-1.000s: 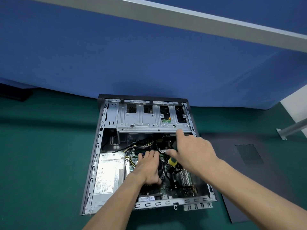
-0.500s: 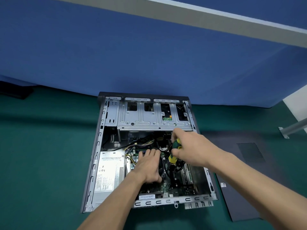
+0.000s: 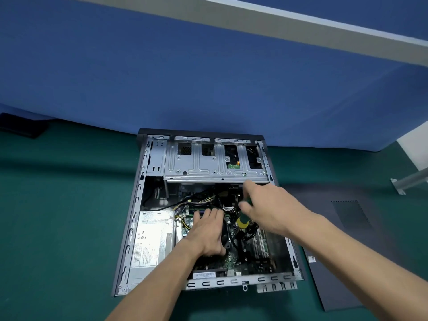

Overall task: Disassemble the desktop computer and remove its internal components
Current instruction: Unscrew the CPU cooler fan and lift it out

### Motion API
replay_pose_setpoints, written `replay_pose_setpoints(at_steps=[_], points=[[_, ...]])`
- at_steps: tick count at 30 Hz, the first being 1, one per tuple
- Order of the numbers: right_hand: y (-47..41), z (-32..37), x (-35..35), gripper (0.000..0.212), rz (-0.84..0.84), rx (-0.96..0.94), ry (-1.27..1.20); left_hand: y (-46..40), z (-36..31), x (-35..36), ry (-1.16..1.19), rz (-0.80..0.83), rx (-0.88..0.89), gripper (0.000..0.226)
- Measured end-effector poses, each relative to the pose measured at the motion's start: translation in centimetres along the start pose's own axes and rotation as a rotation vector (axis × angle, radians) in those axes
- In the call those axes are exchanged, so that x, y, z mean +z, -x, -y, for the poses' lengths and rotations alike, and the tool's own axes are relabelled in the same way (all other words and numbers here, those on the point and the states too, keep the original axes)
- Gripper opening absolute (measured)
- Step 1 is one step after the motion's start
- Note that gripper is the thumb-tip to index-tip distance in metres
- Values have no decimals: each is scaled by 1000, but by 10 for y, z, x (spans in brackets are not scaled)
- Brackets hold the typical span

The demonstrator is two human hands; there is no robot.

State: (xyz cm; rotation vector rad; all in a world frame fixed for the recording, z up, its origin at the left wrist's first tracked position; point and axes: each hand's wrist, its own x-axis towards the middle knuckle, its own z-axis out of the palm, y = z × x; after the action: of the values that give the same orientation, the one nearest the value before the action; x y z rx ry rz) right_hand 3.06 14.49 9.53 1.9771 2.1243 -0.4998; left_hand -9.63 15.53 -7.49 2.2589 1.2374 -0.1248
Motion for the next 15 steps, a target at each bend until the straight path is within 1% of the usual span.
replay_pose_setpoints(at_steps=[1,2,3,5,6,7,8,9,10,11,13,14,15], points=[[1,1,-1,19,60,-43,-57,1,0,0,-4,-6,2,72],[2,3,0,21,80,-61,-67,1,1,0,-9,-11,4,71],[2,4,2,25,53,-37,-17,1,1,1,-14,-13,6,72],[3,5,3,35,-90,38,163,1,0,1,-15,-9,4,76],[3,4,3,34,-116,30,169,1,0,1,-16,-8,2,77],[2,3,4,27,-90,-8,106,1,0,1,-20,-10,2,76],[2,5,3,17,-34,-61,-8,1,0,1,-22,-12,0,76],[3,8,1,14,40,-84,-87,0,0,1,-21,-13,-3,76],[4,12,2,16,66,-81,-110,0,1,1,-17,-13,-6,77],[5,15,5,19,46,-38,-68,0,1,1,-14,-11,-7,79],[5,19,8,33,-109,50,148,0,1,1,-18,-11,-5,84],[4,20,8,36,-149,33,204,0,1,1,-25,-12,-5,84],[3,19,9,31,-127,-13,178,0,1,1,-33,-10,-7,85]])
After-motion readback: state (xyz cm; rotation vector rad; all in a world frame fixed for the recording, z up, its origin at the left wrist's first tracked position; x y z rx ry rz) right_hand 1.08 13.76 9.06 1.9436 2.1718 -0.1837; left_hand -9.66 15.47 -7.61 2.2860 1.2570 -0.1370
